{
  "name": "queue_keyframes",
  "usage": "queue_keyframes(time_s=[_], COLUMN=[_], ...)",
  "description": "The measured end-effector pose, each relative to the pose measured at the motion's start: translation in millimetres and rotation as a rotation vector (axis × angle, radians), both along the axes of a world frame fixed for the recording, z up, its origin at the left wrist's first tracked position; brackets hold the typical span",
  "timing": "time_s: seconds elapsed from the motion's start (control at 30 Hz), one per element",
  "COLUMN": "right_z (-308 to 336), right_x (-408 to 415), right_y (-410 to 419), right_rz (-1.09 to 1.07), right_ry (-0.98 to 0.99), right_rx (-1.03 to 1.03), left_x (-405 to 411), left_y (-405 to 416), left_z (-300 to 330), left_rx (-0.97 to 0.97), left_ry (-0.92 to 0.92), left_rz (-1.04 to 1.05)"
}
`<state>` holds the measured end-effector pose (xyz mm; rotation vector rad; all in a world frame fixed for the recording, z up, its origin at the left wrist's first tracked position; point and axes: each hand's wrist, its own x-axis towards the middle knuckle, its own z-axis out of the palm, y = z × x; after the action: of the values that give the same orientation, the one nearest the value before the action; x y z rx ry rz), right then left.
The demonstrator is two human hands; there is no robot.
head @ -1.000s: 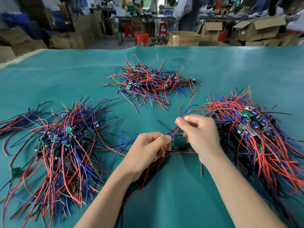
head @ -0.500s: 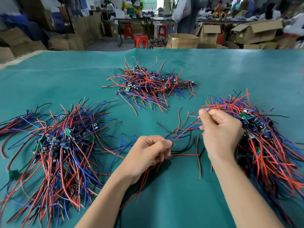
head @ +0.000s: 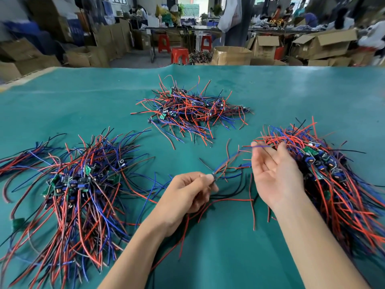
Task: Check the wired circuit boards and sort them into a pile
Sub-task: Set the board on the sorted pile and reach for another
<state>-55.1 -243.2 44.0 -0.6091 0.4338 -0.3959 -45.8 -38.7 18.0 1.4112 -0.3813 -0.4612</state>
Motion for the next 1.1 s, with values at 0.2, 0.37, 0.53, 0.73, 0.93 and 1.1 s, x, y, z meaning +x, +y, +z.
queue_keyframes(time_s=[0.2, 0.37, 0.53, 0.73, 0.93, 1.1], right_z=[-8, -14, -12, -8, 5, 49], right_x=[-2, -8, -8, -7, -4, -5], right_y=[37, 49, 43, 42, 29, 38], right_rz=[0.459, 0.539, 0.393, 0.286, 0.026, -0.21], right_ry=[0.159, -0.014, -0.034, -0.092, -0.018, -0.178], right_rx=[-0.506, -0.973, -1.259, -0.962, -0.704, -1.014], left_x=[2, 2, 2, 1, 0, 2], left_y=[-1, -1, 0, 5, 4, 8], left_z=[-4, -5, -3, 1, 0, -2], left_rx=[-0.038, -0.041, -0.141, -0.133, -0.082, -0.103], left_ry=[-0.006, -0.016, 0.133, 0.121, 0.057, 0.017], left_rz=[0.068, 0.085, 0.0, -0.102, -0.193, -0.224])
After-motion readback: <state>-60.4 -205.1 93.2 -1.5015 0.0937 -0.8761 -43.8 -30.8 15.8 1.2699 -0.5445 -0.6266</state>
